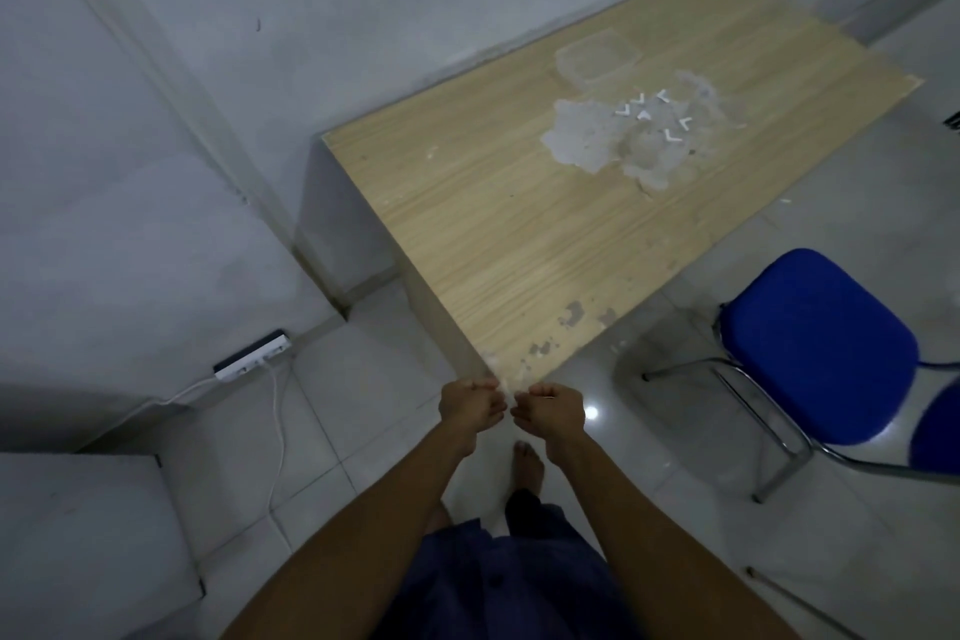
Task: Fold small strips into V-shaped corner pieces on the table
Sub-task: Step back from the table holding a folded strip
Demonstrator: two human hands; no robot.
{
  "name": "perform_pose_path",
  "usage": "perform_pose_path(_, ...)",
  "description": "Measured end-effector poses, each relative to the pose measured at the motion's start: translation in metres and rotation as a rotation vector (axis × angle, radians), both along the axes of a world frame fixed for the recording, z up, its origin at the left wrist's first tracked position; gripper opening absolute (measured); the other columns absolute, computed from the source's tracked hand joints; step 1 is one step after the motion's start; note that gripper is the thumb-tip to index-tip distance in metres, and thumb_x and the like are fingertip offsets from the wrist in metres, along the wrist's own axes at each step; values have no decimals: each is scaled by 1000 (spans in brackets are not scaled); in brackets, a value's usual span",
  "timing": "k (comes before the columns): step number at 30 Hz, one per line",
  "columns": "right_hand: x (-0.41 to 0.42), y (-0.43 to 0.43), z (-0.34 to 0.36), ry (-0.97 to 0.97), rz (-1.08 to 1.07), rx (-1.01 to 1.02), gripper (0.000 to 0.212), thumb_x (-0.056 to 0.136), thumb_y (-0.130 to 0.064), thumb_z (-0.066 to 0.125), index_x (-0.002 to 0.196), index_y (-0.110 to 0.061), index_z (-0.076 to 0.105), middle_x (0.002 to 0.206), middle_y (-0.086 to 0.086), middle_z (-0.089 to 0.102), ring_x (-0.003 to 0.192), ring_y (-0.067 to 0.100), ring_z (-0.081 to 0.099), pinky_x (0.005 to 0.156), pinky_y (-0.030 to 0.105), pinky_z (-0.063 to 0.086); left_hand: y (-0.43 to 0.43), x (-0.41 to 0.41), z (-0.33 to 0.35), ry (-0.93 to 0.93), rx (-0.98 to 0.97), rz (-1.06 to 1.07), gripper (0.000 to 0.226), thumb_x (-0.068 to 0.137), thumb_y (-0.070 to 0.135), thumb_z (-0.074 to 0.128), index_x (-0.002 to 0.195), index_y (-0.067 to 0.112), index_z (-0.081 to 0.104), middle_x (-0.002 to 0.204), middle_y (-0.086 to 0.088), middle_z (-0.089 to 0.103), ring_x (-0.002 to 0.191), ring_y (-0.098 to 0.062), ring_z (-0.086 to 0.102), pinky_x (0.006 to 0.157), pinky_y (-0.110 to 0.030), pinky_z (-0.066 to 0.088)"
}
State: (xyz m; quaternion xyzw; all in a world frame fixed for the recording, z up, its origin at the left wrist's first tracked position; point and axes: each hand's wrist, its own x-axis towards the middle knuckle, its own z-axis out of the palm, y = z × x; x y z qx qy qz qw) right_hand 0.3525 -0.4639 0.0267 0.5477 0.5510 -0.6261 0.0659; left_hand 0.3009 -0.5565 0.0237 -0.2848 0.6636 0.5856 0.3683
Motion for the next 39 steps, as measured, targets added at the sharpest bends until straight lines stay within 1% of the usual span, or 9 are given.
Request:
perform_pose_path(4,3,-1,-6,-3,-87,-41,18,72,7,74,81,-3,62,94,26,66,91,37,67,86,48,57,3,3,-1,11,-20,-2,22,77,-8,66,97,0,68,85,-20,68,70,-24,67,73,-33,58)
perform_pose_path(6,4,-1,-10,-19,-93,-27,29,69,8,74,95,-2,65,101,24,67,97,33,66,88,43,57,4,4,-2,16,-38,1,24,75,-10,66,96,0,68,90,-20,68,76,-27,67,70,-32,59)
perform_pose_path(9,5,-1,-13,-39,-114,-35,36,68,8,73,101,-5,66,102,19,68,95,28,65,78,32,56,8,4,-3,22,-73,19,22,74,-12,67,90,3,67,93,-21,68,81,-29,67,69,-32,59)
perform_pose_path(15,2,-2,-17,-36,-159,-54,38,65,7,73,99,-8,65,97,16,68,91,27,67,74,33,57,11,4,-3,23,-90,62,24,71,-14,70,89,3,70,85,-11,65,71,-21,65,50,-20,55)
perform_pose_path(20,1,-3,-25,-14,-180,-80,27,64,5,75,84,-11,65,90,16,69,88,29,68,83,42,59,12,-1,-6,23,-94,88,24,71,-16,69,86,2,71,86,-12,66,77,-25,65,70,-32,58)
perform_pose_path(22,1,-3,-29,-20,-178,-78,26,62,2,76,80,-13,66,89,16,70,87,30,69,83,45,59,13,-1,-7,21,-97,92,23,71,-16,69,84,3,71,86,-14,66,78,-27,66,72,-33,58)
perform_pose_path(30,-1,-3,-35,-61,-145,-66,27,60,-9,80,86,-13,72,82,9,73,81,26,71,82,45,60,15,-3,-7,24,-123,100,27,65,-15,76,66,11,70,72,-7,67,66,-19,67,55,-23,58)
perform_pose_path(33,-2,-2,-35,-79,-127,-74,32,59,-10,80,90,-11,73,82,8,73,81,26,70,83,44,59,17,-4,-7,22,-129,110,25,64,-16,76,68,8,71,70,-7,67,64,-19,67,58,-26,60)
perform_pose_path(39,-2,0,-40,-78,-100,-107,33,56,-14,78,89,-8,74,85,13,74,86,32,70,88,48,56,20,-2,-7,21,-156,139,21,65,-12,76,77,5,75,68,-7,68,59,-17,67,44,-18,55)
